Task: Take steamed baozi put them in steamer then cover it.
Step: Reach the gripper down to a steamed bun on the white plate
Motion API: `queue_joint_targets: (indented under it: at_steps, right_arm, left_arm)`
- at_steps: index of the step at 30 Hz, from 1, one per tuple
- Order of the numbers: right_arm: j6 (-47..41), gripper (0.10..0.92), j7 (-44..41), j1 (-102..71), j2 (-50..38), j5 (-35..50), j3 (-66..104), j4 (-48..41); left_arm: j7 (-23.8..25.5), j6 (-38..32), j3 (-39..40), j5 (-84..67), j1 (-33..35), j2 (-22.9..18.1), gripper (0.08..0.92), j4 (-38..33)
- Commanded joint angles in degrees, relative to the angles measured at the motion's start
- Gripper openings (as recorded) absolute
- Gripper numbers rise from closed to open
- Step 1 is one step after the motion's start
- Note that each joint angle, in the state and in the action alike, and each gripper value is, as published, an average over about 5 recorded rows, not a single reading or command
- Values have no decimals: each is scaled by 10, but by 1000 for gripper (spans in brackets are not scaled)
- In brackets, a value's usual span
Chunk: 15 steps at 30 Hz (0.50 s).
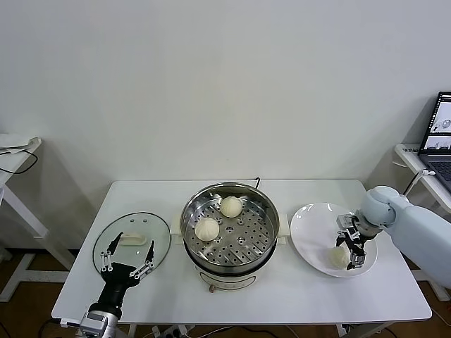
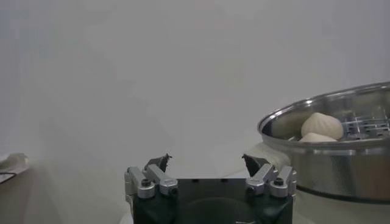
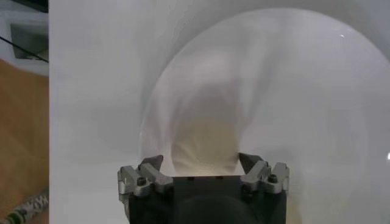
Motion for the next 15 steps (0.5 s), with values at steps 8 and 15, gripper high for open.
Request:
queue_joint_targets:
  at_steps: [8, 15]
  right_arm:
    - [2, 628, 2, 1, -6, 8, 10, 5]
    - [-6, 628, -8, 119, -57, 92, -72, 54]
  left_arm:
    - [-2, 0, 2, 2, 0, -1, 823, -3]
    - [-2, 0, 5, 4, 3, -1, 823, -10]
